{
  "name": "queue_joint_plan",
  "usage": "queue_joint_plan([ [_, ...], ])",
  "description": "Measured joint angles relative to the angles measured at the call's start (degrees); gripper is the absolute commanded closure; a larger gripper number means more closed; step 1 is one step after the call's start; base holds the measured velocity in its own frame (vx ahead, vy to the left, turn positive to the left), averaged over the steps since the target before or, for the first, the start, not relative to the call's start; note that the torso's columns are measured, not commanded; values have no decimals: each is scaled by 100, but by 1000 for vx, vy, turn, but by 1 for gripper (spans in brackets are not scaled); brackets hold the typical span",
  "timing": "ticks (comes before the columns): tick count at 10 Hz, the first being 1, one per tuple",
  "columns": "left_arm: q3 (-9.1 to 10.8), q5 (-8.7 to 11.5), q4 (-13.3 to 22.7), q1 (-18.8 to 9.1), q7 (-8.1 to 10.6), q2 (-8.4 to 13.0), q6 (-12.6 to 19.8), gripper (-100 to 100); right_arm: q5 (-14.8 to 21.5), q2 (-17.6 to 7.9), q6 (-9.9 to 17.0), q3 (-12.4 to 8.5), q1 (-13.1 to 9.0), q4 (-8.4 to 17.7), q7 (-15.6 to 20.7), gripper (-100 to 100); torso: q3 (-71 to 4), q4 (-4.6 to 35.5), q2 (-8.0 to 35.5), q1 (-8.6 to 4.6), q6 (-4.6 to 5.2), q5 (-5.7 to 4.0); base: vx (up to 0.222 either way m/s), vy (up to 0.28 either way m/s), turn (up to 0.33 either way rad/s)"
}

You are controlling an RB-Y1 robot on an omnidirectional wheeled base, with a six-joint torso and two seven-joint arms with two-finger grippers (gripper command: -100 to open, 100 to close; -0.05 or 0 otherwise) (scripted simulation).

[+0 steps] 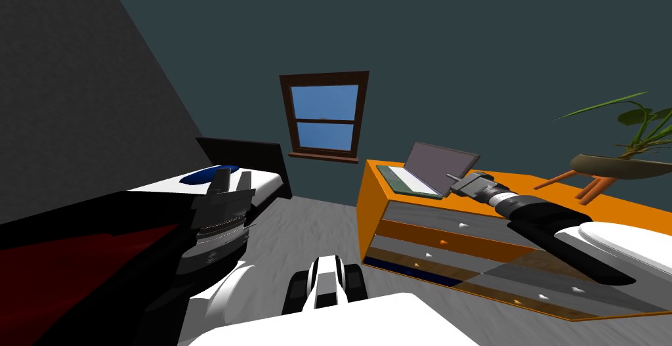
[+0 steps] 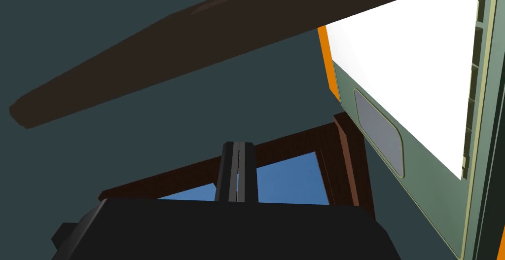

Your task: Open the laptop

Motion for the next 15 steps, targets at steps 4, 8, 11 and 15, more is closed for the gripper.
queue_joint_plan([
  [4, 1, 0, 0, 0, 0, 1, 0, 0, -71, -51, 24, 9, -21, 54, -44, -100, 2, 1, 3, -14, 0, -5, -17, -17, 0],
  [8, 1, 0, 0, 0, 0, 1, 0, 0, -466, -131, -150, -14, -129, 283, -432, -100, -4, -2, -6, 5, 0, 2, -19, -37, -1],
  [11, 1, 0, 0, 0, 0, 0, 0, 0, -773, -189, -287, -41, -210, 461, -728, -100, -1, -1, -2, 1, 0, 0, -16, -30, -1],
  [15, 0, 0, 0, 0, 0, 0, 0, 0, -1075, -268, -398, -65, -272, 611, -1034, -100, -2, -1, -3, 7, 0, 2, -13, -22, 0],
])
